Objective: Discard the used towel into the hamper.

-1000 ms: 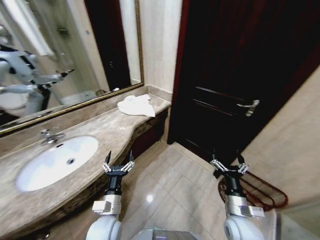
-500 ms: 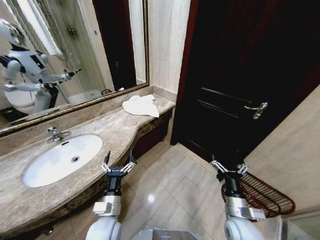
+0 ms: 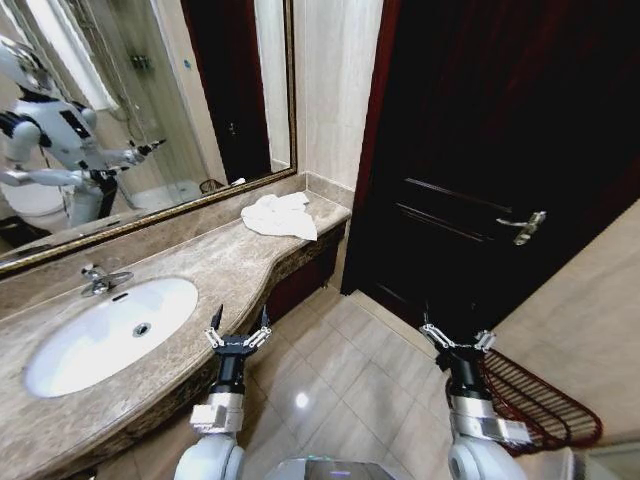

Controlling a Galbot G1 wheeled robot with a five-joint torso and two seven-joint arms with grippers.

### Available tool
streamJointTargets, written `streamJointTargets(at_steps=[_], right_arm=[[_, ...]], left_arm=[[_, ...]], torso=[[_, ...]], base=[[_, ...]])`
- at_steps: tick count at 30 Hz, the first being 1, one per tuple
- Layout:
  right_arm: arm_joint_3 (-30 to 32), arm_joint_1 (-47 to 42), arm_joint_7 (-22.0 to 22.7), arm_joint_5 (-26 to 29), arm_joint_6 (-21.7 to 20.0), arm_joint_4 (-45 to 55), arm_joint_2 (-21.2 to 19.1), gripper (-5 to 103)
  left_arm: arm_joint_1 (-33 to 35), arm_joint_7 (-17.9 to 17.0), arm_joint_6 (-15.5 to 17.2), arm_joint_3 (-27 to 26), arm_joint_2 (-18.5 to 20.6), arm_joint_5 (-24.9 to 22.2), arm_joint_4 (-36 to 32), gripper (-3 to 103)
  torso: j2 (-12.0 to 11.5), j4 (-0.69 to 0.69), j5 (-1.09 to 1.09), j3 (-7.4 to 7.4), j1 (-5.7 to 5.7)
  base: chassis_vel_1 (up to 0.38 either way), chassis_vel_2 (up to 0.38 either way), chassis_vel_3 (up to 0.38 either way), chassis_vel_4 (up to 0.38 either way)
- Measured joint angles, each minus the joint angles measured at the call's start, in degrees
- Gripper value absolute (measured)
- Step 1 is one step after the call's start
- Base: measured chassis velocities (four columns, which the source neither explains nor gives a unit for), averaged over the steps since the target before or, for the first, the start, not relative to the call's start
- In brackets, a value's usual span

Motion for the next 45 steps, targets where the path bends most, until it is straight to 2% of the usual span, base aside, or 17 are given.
streamJointTargets(at_steps=[9, 14, 21, 37, 45], right_arm=[[0.2, 0.0, -0.1, 0.2, 0.2, -0.2, -0.1, 100], [0.4, -0.1, -0.6, 0.6, 0.7, -0.6, -0.2, 100], [0.4, -0.1, -0.8, 0.8, 0.9, -0.9, -0.2, 100], [0.3, 0.1, -1.0, 0.7, 1.0, -1.6, -0.2, 100], [0.2, 0.0, -1.5, 0.8, 2.5, -2.6, -0.2, 100]], left_arm=[[0.1, 0.0, 1.3, 0.4, 0.0, -0.4, -0.2, 100], [0.5, -0.8, 4.2, 0.9, 0.0, -1.8, -1.0, 100], [0.7, -0.9, 5.4, 1.4, 0.0, -1.9, -1.1, 100], [0.7, -1.1, 5.6, 1.4, 0.0, -2.2, -1.0, 100], [0.5, -1.2, 5.4, 0.9, 0.0, -2.9, -1.0, 100]], torso=[[0.0, 0.01, 0.0, -0.01, -0.02], [0.0, 0.0, 0.0, 0.0, 0.0], [0.0, 0.0, 0.01, 0.0, 0.0], [0.0, 0.0, -0.01, 0.0, 0.0], [0.0, -0.01, 0.01, 0.0, 0.0]], base=[[-0.052, 0.057, 0.062, -0.051], [-0.138, 0.147, 0.136, -0.128], [-0.164, 0.146, 0.151, -0.158], [-0.149, 0.15, 0.152, -0.155], [-0.151, 0.156, 0.162, -0.166]])
